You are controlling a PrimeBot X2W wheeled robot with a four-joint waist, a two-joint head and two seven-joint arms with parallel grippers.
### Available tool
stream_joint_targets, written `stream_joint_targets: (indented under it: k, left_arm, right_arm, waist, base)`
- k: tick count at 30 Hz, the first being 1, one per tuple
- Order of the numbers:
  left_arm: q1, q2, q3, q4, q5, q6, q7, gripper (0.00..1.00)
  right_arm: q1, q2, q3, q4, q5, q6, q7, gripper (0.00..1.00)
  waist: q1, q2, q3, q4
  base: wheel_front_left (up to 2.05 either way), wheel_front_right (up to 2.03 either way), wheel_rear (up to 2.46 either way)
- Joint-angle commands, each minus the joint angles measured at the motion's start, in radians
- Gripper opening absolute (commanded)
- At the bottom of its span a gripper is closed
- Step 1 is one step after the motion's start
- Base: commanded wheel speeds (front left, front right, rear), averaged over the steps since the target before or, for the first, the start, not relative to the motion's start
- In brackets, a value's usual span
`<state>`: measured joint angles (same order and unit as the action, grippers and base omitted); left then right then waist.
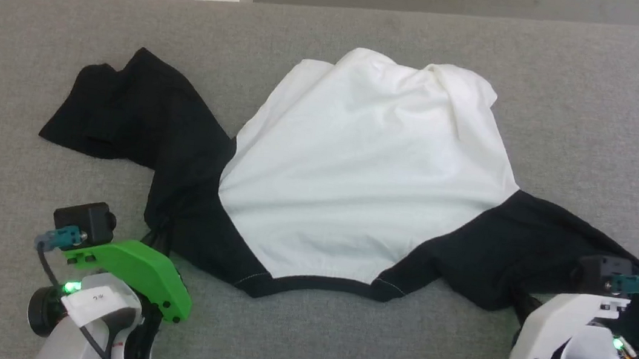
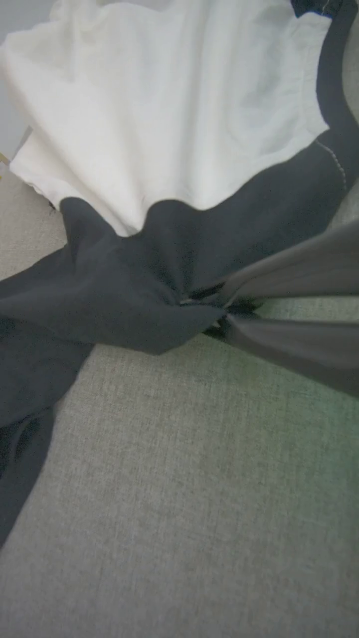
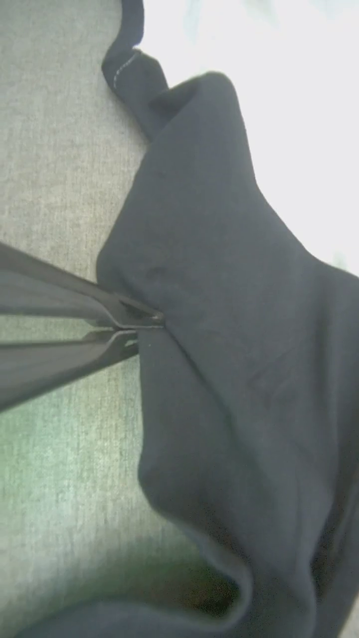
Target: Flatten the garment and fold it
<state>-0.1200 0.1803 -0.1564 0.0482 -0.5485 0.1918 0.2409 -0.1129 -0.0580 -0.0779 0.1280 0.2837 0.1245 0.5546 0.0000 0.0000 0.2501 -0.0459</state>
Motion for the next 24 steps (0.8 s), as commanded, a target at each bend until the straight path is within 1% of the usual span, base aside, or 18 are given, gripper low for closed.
stream_joint_targets:
  k: [1,6,10,14,17,20,24]
  left_arm:
    - [-0.013,0.0,0.005,-0.005,-0.011,-0.009,-0.017,0.0]
    - [-0.019,-0.002,0.019,-0.049,-0.04,-0.043,-0.054,0.0]
    - [-0.045,0.006,0.029,-0.122,-0.087,-0.092,-0.053,0.0]
    - [-0.107,0.016,0.03,-0.199,-0.158,-0.139,0.005,0.0]
    - [-0.181,0.024,0.029,-0.237,-0.228,-0.163,0.084,0.0]
    - [-0.296,0.028,0.04,-0.242,-0.292,-0.162,0.162,0.0]
    - [-0.48,0.038,0.069,-0.189,-0.325,-0.133,0.221,0.0]
  right_arm:
    - [0.017,0.008,-0.002,-0.012,-0.003,0.006,-0.016,0.0]
    - [0.026,0.008,-0.046,-0.111,-0.023,0.006,-0.054,0.0]
    - [0.02,0.008,-0.062,-0.23,-0.081,0.006,-0.033,0.0]
    - [-0.029,0.008,-0.041,-0.354,-0.153,0.006,0.045,0.0]
    - [-0.106,-0.02,-0.01,-0.413,-0.186,0.006,0.113,0.0]
    - [-0.232,-0.083,0.024,-0.423,-0.183,0.006,0.179,0.0]
    - [-0.444,-0.157,0.074,-0.359,-0.162,0.006,0.231,0.0]
  waist:
    - [0.0,0.0,-0.018,-0.006]
    - [0.0,0.0,-0.053,-0.013]
    - [0.0,0.0,-0.08,-0.016]
    - [0.0,0.0,-0.091,-0.02]
    - [0.0,0.0,-0.082,-0.024]
    - [0.0,0.0,-0.053,-0.027]
    - [0.0,0.0,0.011,-0.036]
  base:
    - [0.0,0.0,0.0]
    - [0.0,0.0,0.0]
    - [0.0,0.0,0.0]
    - [0.0,0.0,0.0]
    - [0.0,0.0,0.0]
    - [0.0,0.0,0.0]
    - [0.0,0.0,0.0]
